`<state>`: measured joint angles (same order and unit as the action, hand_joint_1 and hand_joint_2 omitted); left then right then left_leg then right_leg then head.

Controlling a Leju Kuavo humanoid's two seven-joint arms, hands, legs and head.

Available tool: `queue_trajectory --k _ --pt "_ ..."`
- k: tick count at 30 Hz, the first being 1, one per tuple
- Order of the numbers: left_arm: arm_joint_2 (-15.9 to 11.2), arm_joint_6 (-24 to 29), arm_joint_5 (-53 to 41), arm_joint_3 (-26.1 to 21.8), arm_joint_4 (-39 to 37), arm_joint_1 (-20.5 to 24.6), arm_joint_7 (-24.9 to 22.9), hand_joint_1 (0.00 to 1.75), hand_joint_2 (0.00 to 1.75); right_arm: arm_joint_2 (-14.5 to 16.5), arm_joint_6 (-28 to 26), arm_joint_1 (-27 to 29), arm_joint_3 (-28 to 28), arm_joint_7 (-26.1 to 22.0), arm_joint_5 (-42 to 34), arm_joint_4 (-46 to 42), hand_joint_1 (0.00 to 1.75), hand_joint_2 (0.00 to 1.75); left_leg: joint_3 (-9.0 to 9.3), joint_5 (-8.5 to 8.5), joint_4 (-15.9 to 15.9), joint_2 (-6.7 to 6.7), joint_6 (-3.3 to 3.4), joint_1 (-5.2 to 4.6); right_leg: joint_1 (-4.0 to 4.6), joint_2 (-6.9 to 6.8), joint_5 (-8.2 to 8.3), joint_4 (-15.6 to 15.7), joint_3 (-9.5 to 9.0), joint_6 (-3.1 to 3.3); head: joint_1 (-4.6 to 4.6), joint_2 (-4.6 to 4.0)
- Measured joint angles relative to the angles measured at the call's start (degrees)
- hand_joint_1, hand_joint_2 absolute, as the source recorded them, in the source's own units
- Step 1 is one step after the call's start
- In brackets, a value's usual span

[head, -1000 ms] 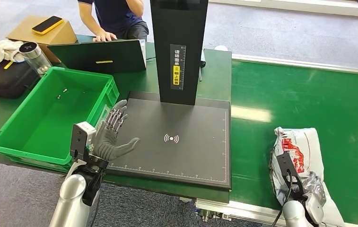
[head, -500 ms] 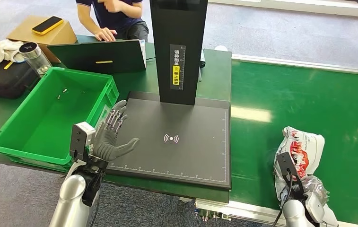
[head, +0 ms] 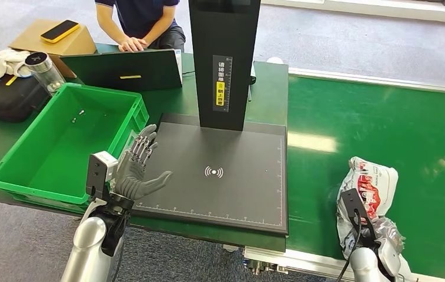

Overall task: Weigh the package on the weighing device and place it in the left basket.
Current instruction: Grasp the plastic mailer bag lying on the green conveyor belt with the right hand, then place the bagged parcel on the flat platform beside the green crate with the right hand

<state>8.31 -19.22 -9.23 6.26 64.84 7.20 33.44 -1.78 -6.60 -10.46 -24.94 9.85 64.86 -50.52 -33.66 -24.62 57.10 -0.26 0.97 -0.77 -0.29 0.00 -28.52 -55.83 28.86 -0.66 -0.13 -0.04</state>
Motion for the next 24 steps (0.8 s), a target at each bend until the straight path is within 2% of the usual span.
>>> queue_trajectory --k 3,5,7,9,10,11,17,24 --pt "0.0 0.1 0.4 0.0 0.2 -0.2 -0.1 0.00 1.75 0.3 -3.2 0.2 0.0 -2.4 -2.3 -0.6 1.75 1.75 -0.03 0.03 0.0 0.00 0.06 -0.03 -0.03 0.00 0.05 0.0 -0.01 -0.08 0.00 0.01" --pt "0.0 0.0 0.6 -0.1 0.6 -0.4 -0.2 0.00 1.75 0.7 -7.9 0.8 0.0 -6.7 -6.4 -2.1 1.75 1.75 -0.07 0.05 0.0 0.00 0.09 -0.07 -0.06 0.01 0.08 0.0 0.05 -0.12 0.00 0.00" --pt "0.0 -0.5 0.6 -0.1 0.9 -0.4 -0.1 0.00 1.75 1.8 -15.6 1.9 -0.5 -16.5 -15.6 -6.5 1.75 1.75 -0.10 0.08 0.0 0.00 0.13 -0.11 -0.09 -0.02 0.09 0.0 0.11 -0.14 0.00 0.00" --pt "0.1 -0.9 0.5 0.0 0.9 -0.1 0.1 0.00 1.75 3.5 -22.2 3.3 -1.0 -29.4 -26.3 -13.4 1.75 1.75 -0.12 0.09 0.0 0.01 0.15 -0.11 -0.09 -0.02 0.09 0.0 0.14 -0.14 -0.02 0.00" --pt "0.1 -1.0 0.4 0.0 0.9 0.1 0.2 0.00 1.75 4.1 -23.8 3.8 -1.0 -34.3 -29.7 -16.7 1.75 1.75 -0.12 0.09 0.0 0.03 0.15 -0.10 -0.08 0.00 0.09 0.0 0.15 -0.14 -0.02 0.00" --pt "0.2 -1.0 0.4 0.1 0.9 0.4 0.4 0.00 1.75 4.6 -24.4 4.0 -1.0 -37.1 -31.6 -19.5 1.75 1.75 -0.12 0.08 0.0 0.07 0.14 -0.10 -0.07 0.04 0.09 0.0 0.15 -0.13 -0.02 0.00" --pt "0.5 -0.7 0.3 1.1 -0.3 2.2 1.4 0.00 1.75 6.7 -26.7 5.9 1.7 -42.1 -33.0 -33.0 1.75 1.75 -0.15 0.08 0.0 0.08 0.13 -0.09 -0.06 0.05 0.08 0.0 0.19 -0.13 0.00 0.00" --pt "0.6 -0.9 0.4 1.8 -1.3 3.7 1.5 0.00 1.75 6.8 -27.1 5.9 9.0 -44.3 -29.9 -39.4 1.75 1.75 -0.15 0.09 0.0 0.09 0.15 -0.09 -0.07 0.05 0.08 0.0 0.18 -0.13 -0.01 -0.01"
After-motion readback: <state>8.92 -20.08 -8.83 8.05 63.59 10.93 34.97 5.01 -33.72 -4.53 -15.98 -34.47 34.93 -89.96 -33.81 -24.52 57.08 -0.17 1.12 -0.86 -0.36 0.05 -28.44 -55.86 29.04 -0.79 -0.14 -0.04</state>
